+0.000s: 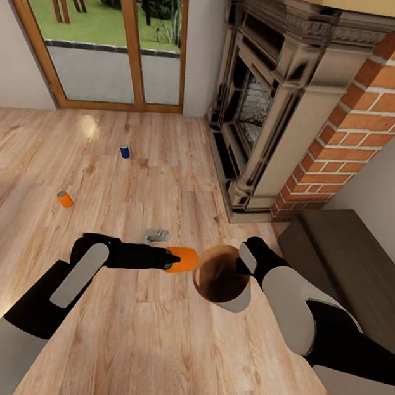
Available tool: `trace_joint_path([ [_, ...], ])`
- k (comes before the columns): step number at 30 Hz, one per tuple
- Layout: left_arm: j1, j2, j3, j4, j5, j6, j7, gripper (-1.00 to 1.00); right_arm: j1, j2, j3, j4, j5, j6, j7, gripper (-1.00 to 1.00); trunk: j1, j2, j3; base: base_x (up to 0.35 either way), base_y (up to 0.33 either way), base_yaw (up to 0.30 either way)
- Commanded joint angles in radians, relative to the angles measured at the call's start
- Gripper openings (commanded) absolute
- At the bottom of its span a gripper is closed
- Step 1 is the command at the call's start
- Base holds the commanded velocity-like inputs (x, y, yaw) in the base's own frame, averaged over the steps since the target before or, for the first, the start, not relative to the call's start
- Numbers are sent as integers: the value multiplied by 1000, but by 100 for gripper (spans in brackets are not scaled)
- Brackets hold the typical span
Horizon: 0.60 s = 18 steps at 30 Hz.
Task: Put the three can of soda from the living room inside the tash can in the kitchen.
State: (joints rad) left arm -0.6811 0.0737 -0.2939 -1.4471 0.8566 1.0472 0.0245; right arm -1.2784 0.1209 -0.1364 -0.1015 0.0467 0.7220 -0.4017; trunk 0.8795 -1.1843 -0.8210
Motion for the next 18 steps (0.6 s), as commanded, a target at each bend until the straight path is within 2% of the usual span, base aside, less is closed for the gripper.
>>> trace_joint_path([
  [1, 0, -1, -3, 0, -1, 0, 0, -100, 0, 1, 1, -1, 2, -1, 4, -100, -4, 7, 3, 0, 0, 0],
  [4, 0, -4, -14, 2, -2, 0, 1, -100, 0, 11, 1, 0, 1, -1, 4, -100, -15, 28, 13, 0, 0, 0],
  [8, 0, -7, -61, 5, -1, 0, 3, -100, 1, 22, 2, 1, 1, 0, 4, -100, -31, 56, 25, 0, 0, 0],
  [11, 0, -7, -77, 7, -1, 0, 5, -100, 1, 29, 2, 2, 1, -1, 4, -100, -42, 77, 35, 0, 0, 0],
  [18, 0, -9, -91, 10, -3, 0, 9, -100, 1, 46, 2, 24, 0, -1, 4, -100, -69, 126, 57, 0, 0, 0],
])
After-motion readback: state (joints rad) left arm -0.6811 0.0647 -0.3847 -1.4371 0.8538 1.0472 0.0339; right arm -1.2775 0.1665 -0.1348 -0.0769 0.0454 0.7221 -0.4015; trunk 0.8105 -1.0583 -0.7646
